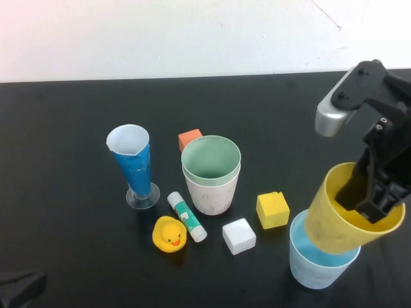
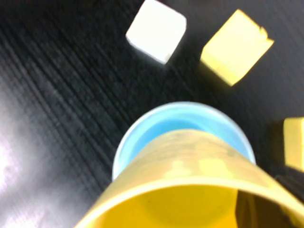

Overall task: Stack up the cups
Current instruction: Place the yellow cup on the blue cup, then pick up the blue cup

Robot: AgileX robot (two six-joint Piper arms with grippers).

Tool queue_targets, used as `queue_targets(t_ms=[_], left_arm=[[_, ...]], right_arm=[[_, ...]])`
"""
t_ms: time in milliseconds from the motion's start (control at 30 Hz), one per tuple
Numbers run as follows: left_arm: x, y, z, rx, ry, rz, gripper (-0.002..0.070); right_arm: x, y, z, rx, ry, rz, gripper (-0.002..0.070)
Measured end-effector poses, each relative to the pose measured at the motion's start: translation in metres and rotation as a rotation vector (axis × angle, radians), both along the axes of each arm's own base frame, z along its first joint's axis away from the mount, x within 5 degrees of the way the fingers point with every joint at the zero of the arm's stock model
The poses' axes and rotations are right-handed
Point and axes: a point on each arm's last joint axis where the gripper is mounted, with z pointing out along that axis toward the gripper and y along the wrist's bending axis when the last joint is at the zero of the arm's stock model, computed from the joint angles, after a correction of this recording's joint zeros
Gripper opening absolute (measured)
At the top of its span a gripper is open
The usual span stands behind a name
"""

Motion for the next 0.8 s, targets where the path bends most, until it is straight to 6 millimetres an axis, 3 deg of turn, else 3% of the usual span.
queue_targets(t_ms=[233,300,467,567,700,800], left_arm=[[-0.002,0.001,-0.004,0.013,0.052,0.007,-0.0001],[-0.003,0.002,-0.005,0.019,0.06,0.009,-0.0001],[-0.003,0.002,-0.005,0.023,0.067,0.011,-0.0001],[-0.003,0.002,-0.005,0.027,0.065,0.008,-0.0001],[-0.003,0.002,-0.005,0.027,0.065,0.008,-0.0001],[-0.003,0.002,-0.006,0.033,0.073,0.01,-0.0001]], right_arm=[[0.012,0.006,-0.011,-0.001,-0.021,0.025,0.0072],[0.016,0.008,-0.017,-0.013,0.001,0.027,0.0126],[0.026,0.013,-0.036,-0.042,0.06,0.031,0.0346],[0.032,0.016,-0.047,-0.06,0.089,0.042,0.0395],[0.039,0.02,-0.063,-0.082,0.132,0.049,0.0354],[0.041,0.021,-0.066,-0.088,0.138,0.058,0.0189]])
